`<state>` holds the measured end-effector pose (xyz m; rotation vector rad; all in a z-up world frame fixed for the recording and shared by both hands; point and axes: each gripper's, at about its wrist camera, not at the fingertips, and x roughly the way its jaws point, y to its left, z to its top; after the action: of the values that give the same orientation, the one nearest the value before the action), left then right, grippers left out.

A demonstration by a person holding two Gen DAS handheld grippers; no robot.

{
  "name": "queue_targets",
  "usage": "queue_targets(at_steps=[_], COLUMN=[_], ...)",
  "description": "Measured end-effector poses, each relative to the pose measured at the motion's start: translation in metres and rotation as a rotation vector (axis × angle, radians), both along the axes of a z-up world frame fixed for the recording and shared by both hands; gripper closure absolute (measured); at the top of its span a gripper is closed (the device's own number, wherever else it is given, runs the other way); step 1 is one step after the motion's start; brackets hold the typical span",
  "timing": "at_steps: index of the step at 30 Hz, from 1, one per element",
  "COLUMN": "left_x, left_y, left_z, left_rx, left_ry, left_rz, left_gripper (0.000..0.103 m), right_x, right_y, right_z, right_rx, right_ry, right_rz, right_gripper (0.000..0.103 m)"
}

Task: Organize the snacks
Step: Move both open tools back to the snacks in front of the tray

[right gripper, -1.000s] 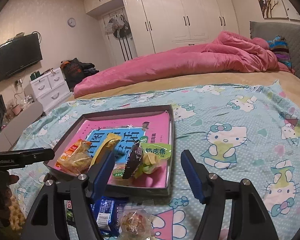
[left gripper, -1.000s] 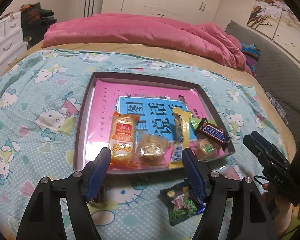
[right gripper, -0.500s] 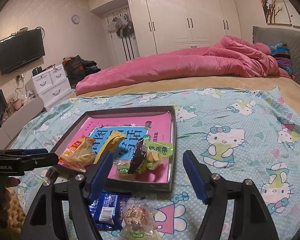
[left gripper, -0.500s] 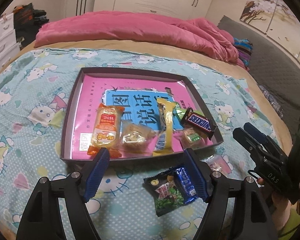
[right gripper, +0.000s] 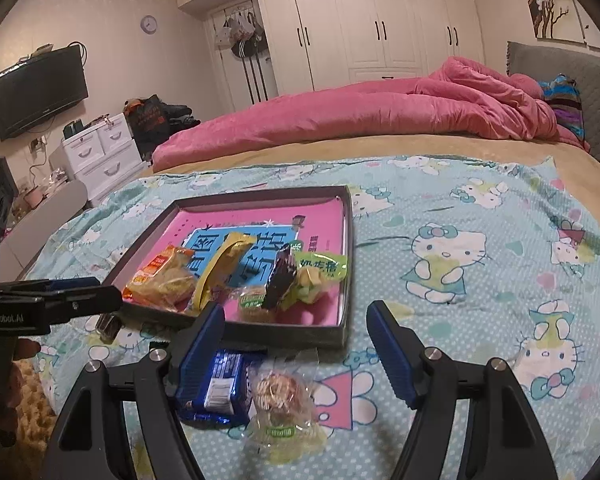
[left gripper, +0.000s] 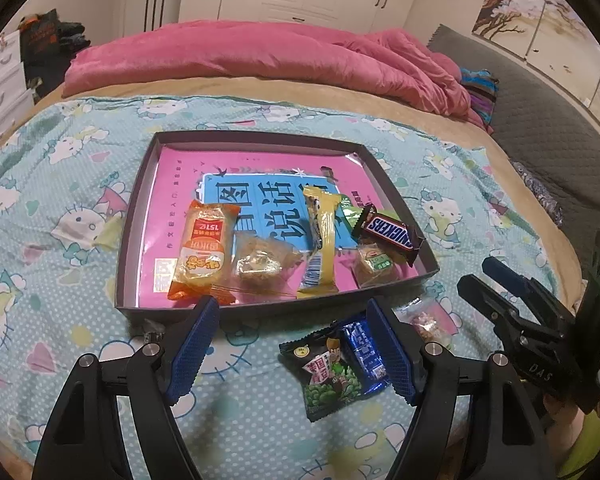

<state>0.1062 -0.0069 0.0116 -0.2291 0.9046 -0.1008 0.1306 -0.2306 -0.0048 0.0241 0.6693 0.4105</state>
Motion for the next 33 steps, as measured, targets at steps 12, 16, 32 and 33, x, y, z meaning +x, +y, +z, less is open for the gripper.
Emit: queue_targets(at_steps=[12,16,32,33], left_x=[-0.004,-0.004,-0.007,-0.007], left_y=[0.000,0.002,-0.005,-0.005], left_z=[-0.003,-0.004,-0.013,-0.014], left_rx=[-0.014,-0.018,-0.024,-0.024], left_ry=[0.011,0.014,0.040,0.042], left_rz=[-0.003,0.003,-0.028,-0.028], left_gripper=[0.026,0.026,0.026,0.026], right_x=[-0.010,-0.011,-0.017,-0.017], right_y=[0.004,0.004,0.009,0.009], right_z=[-0.003,-0.004,-0.010,-0.011], right_rx=[-0.028,-0.037,-0.079,-0.081], right_ry=[0.026,0.031,0.061,0.063], right_rz=[-0.001,-0.004,-0.003,-0.003], right_gripper=[0.030,0.030,0.030,0.030])
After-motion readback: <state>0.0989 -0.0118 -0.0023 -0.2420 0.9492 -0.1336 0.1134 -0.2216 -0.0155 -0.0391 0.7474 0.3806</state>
